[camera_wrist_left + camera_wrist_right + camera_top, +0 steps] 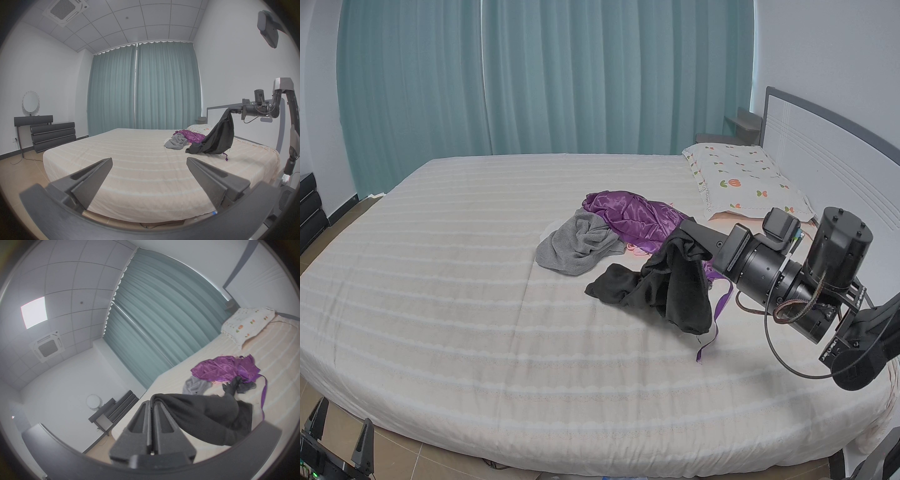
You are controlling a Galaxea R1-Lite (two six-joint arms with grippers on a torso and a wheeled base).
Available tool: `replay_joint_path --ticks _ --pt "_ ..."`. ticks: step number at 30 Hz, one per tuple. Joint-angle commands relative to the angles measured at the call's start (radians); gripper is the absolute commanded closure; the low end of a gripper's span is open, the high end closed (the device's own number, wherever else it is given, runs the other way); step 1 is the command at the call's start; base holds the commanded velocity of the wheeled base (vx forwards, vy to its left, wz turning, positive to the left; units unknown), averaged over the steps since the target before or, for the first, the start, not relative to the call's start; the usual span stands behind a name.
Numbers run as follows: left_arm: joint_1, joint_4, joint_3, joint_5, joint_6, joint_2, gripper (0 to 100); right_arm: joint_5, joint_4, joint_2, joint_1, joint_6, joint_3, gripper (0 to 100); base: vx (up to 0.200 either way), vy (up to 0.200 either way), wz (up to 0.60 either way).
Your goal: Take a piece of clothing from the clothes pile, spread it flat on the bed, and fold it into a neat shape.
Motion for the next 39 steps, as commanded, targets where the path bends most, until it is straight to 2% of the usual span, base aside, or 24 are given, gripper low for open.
replay_joint_path --ticks 1,5,11,12,14,16,18,20,24,26,27,28,30,34,39 --pt "0.000 0.000 0.018 0.000 0.002 -0.018 0 0.000 -0.003 -0.070 0.035 -0.020 -0.001 100 0.000 0.000 0.00" --pt "-0.003 0.000 0.018 -0.037 -0.001 -0.013 0 0.000 -0.006 -0.093 0.037 -0.081 0.002 100 0.000 0.000 0.00" --pt "-0.002 -0.009 0.018 -0.043 -0.001 -0.018 0 0.003 -0.003 -0.149 0.044 -0.089 0.011 100 0.000 0.000 0.00" --pt "-0.002 -0.036 -0.008 -0.045 -0.023 -0.018 0 0.004 -0.003 -0.154 0.046 -0.090 0.010 100 0.000 0.000 0.00" --pt "-0.011 -0.102 -0.148 -0.051 -0.084 0.016 0 0.004 0.000 -0.165 0.044 -0.092 0.000 100 0.000 0.000 0.00" --pt "-0.017 -0.089 -0.232 -0.060 -0.121 0.098 0 0.021 0.005 -0.169 0.044 -0.092 -0.016 100 0.000 0.000 0.00" --pt "-0.017 -0.066 -0.251 -0.066 -0.117 0.137 0 0.036 0.008 -0.166 0.044 -0.092 -0.030 100 0.000 0.000 0.00" --pt "-0.025 -0.031 -0.235 -0.112 -0.117 0.189 0 0.058 -0.003 -0.168 0.038 -0.103 -0.069 100 0.000 0.000 0.00" --pt "-0.075 -0.020 -0.171 -0.256 -0.106 0.306 0 0.073 0.022 -0.153 0.029 -0.107 -0.153 100 0.000 0.000 0.00" --pt "-0.083 -0.022 -0.169 -0.287 -0.090 0.347 0 0.075 0.020 -0.139 0.021 -0.121 -0.174 100 0.000 0.000 0.00" --pt "-0.089 -0.031 -0.174 -0.328 -0.078 0.448 0 0.101 0.032 -0.123 -0.028 -0.129 -0.276 100 0.000 0.000 0.00" --pt "-0.089 -0.034 -0.174 -0.330 -0.078 0.456 0 0.102 0.032 -0.122 -0.031 -0.127 -0.282 100 0.000 0.000 0.00" --pt "-0.092 -0.117 -0.168 -0.364 -0.078 0.592 0 0.116 0.084 -0.096 -0.046 -0.132 -0.303 100 0.000 0.000 0.00" --pt "-0.121 -0.246 -0.171 -0.400 -0.077 0.787 0 0.121 0.080 -0.071 -0.048 -0.120 -0.257 100 0.000 0.000 0.00" --pt "-0.230 -0.413 -0.174 -0.393 -0.083 1.013 0 0.110 0.069 -0.016 -0.043 -0.124 -0.233 100 0.000 0.000 0.00"
